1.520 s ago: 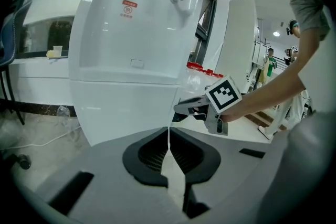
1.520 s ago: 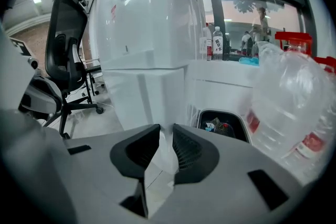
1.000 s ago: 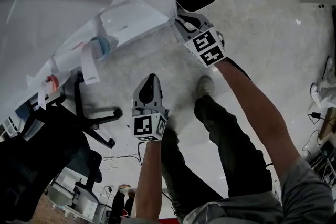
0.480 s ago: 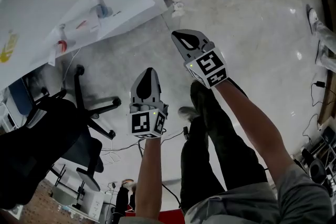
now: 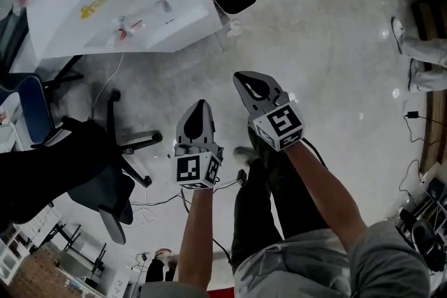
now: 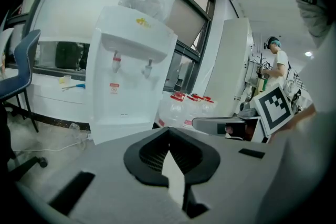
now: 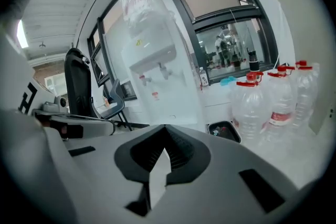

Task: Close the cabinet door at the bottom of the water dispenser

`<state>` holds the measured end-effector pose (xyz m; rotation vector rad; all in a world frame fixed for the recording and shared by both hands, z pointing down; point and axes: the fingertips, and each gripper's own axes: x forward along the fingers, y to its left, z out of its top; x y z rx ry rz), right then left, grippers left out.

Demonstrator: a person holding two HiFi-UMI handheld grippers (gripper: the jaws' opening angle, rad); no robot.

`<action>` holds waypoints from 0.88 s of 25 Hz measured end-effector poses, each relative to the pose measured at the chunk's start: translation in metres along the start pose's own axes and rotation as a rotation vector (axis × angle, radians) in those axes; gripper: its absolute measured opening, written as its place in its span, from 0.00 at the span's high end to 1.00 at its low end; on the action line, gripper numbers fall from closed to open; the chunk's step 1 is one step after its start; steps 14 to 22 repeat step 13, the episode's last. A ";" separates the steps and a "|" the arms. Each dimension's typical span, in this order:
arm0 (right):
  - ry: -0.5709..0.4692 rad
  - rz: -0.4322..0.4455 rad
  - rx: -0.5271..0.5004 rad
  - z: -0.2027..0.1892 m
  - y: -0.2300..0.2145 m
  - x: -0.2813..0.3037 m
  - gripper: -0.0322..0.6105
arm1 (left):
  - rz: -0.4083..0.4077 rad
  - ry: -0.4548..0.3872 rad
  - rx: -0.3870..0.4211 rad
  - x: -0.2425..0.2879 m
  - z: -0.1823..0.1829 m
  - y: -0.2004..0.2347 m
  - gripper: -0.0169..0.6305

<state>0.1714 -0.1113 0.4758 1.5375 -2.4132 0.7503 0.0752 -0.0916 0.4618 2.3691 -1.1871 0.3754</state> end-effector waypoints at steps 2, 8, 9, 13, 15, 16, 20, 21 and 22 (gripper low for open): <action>-0.031 -0.009 0.005 0.015 0.011 -0.019 0.94 | -0.005 -0.015 0.017 -0.013 0.013 -0.011 0.96; -0.105 -0.017 -0.014 0.046 0.040 -0.076 0.94 | -0.013 -0.061 0.062 -0.052 0.045 -0.050 0.96; -0.106 -0.018 -0.013 0.046 0.045 -0.088 0.94 | -0.015 -0.063 0.063 -0.060 0.046 -0.059 0.96; -0.098 -0.027 0.008 0.037 0.061 -0.138 0.94 | -0.027 -0.049 0.064 -0.092 0.043 -0.097 0.96; -0.098 -0.027 0.008 0.037 0.061 -0.138 0.94 | -0.027 -0.049 0.064 -0.092 0.043 -0.097 0.96; -0.098 -0.027 0.008 0.037 0.061 -0.138 0.94 | -0.027 -0.049 0.064 -0.092 0.043 -0.097 0.96; -0.098 -0.027 0.008 0.037 0.061 -0.138 0.94 | -0.027 -0.049 0.064 -0.092 0.043 -0.097 0.96; -0.098 -0.027 0.008 0.037 0.061 -0.138 0.94 | -0.027 -0.049 0.064 -0.092 0.043 -0.097 0.96; -0.098 -0.027 0.008 0.037 0.061 -0.138 0.94 | -0.027 -0.049 0.064 -0.092 0.043 -0.097 0.96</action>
